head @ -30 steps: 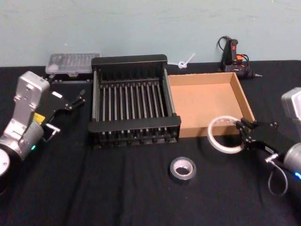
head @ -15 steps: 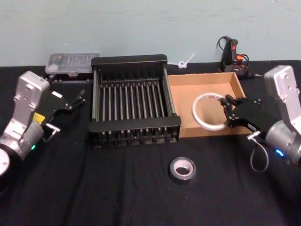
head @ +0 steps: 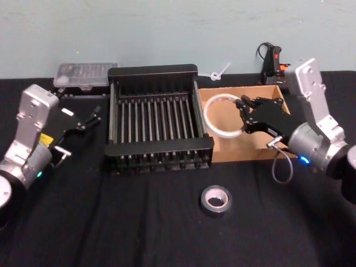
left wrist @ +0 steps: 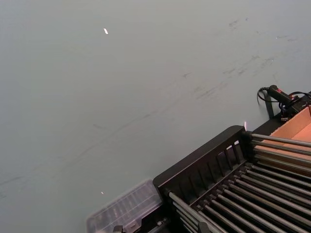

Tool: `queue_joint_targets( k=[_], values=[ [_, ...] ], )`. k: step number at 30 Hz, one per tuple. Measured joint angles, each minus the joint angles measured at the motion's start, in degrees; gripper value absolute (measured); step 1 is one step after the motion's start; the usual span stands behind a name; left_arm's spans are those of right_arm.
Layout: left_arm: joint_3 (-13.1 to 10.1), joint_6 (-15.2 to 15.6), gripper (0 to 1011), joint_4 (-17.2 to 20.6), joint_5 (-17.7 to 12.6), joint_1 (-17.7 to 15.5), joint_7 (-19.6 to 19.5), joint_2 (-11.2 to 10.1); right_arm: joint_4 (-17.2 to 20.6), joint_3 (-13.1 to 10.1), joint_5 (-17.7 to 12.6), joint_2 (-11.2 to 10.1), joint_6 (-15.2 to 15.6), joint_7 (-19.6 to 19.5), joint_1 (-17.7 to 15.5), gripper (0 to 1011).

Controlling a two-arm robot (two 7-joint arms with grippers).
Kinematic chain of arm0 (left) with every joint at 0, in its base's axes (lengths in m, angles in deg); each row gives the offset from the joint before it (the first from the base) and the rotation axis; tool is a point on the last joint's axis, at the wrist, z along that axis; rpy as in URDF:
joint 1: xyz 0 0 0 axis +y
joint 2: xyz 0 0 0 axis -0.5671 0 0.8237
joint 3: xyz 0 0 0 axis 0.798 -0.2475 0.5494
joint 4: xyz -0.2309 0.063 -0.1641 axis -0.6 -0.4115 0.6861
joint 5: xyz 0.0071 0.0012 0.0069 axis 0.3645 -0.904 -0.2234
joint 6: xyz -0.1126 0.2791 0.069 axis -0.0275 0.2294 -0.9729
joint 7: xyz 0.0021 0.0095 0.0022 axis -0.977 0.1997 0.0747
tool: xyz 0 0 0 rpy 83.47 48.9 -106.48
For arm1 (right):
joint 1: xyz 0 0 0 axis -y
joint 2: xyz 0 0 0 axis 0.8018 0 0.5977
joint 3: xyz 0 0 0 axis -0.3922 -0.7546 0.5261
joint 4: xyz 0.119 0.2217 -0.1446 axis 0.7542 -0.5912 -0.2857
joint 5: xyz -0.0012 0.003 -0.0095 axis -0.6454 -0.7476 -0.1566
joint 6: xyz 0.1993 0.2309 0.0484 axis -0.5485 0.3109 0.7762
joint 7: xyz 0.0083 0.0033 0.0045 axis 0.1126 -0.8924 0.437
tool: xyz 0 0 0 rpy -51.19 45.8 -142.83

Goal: Pick up the white tape and place it into the black box , Pick up the silver tape and place it into the brown box.

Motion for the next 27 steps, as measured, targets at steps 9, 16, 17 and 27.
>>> queue_joint_targets(
  k=[9, 16, 17, 27],
  values=[
    [0.0, 0.0, 1001, 0.0, 0.0, 0.0, 0.0, 0.0, -4.1, 2.6, 0.8, 2.4, -1.2, 1.1, 4.7, 96],
    [0.0, 0.0, 1001, 0.0, 0.0, 0.0, 0.0, 0.0, -6.6, 4.4, 1.3, 3.9, -1.9, 1.9, 7.2, 96],
    [0.0, 0.0, 1001, 0.0, 0.0, 0.0, 0.0, 0.0, -7.2, 4.8, 1.4, 4.2, -2.1, 2.0, 7.7, 96],
    [0.0, 0.0, 1001, 0.0, 0.0, 0.0, 0.0, 0.0, -11.3, 6.8, 2.0, 6.5, -2.9, 2.5, 11.0, 95]
  ],
)
